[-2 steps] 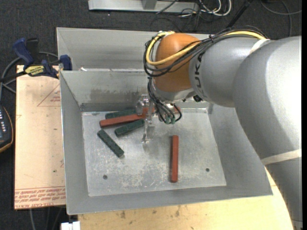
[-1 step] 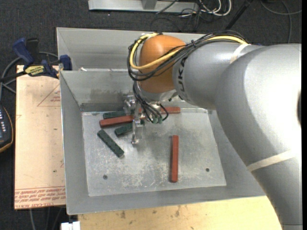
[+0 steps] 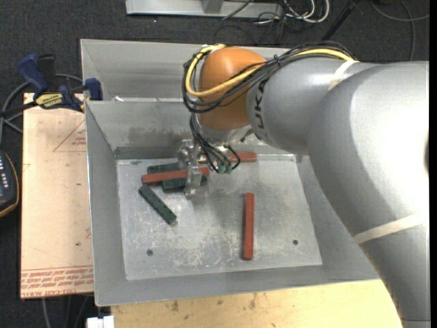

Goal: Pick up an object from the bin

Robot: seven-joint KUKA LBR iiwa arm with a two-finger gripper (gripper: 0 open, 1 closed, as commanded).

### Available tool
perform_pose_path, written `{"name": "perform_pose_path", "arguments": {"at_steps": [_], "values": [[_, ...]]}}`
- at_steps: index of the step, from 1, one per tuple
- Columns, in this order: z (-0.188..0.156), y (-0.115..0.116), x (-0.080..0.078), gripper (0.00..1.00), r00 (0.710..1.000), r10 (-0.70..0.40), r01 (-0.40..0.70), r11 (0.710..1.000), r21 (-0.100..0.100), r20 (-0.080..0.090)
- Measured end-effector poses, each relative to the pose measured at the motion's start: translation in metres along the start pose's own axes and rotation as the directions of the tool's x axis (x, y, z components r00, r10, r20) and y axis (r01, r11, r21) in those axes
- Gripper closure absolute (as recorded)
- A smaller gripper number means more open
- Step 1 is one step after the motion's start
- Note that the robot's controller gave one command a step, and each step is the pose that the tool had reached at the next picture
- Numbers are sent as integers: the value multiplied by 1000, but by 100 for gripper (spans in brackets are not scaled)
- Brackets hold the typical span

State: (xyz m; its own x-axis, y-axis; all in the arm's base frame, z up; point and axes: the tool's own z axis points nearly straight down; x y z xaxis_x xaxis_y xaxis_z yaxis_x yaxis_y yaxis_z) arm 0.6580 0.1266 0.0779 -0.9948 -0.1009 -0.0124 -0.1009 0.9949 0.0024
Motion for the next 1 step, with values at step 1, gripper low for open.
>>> {"name": "perform_pose_path", "arguments": {"at_steps": [1], "values": [[-124,7,26,100,999,-54,54,999,0,-1]]}}
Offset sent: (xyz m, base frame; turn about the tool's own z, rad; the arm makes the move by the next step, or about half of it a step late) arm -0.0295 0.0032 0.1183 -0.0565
